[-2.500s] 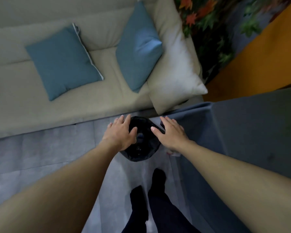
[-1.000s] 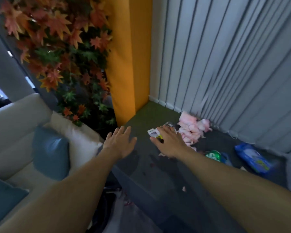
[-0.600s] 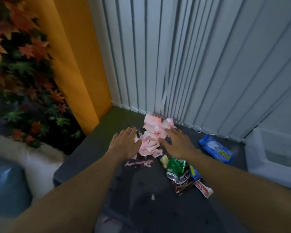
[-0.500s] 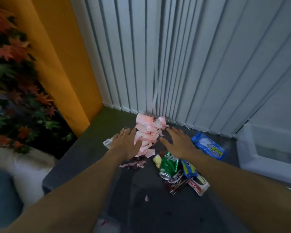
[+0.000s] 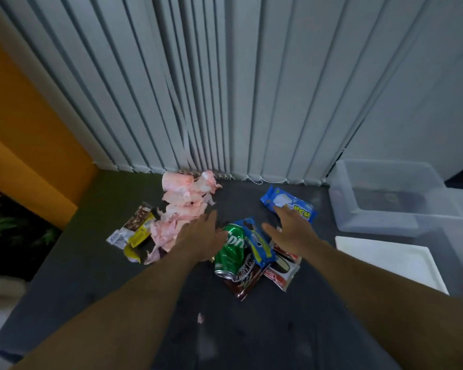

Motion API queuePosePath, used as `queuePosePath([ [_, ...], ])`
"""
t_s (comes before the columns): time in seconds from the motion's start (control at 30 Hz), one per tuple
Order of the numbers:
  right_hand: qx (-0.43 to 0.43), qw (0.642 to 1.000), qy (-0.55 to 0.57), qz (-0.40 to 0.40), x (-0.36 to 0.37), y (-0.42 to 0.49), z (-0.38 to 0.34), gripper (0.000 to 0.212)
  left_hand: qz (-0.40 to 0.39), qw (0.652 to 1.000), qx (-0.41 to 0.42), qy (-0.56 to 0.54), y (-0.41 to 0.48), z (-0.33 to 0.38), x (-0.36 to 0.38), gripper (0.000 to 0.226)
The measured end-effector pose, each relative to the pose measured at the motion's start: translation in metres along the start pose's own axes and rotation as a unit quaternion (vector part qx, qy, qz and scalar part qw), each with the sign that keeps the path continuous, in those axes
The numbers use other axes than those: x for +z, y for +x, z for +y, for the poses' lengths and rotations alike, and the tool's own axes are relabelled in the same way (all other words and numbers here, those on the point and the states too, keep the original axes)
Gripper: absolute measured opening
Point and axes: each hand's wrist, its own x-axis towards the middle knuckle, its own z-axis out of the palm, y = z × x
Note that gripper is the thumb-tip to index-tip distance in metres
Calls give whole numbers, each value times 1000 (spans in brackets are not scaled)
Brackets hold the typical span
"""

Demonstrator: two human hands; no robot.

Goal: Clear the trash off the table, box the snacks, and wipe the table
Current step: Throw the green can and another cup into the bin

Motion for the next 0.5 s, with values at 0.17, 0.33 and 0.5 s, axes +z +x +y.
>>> queuePosePath([
  [0.17,16,1000,7,-16,14,-7,17,82,-45,999,-2,-1,14,13,23,83],
  [0.33,29,998,16,-49,31,-10,22,84,-76,994,-1,-82,21,13,44,89],
  [0.5,40,997,23,-68,45,-14,24,82,-73,992,-3,-98,24,10,61,102],
])
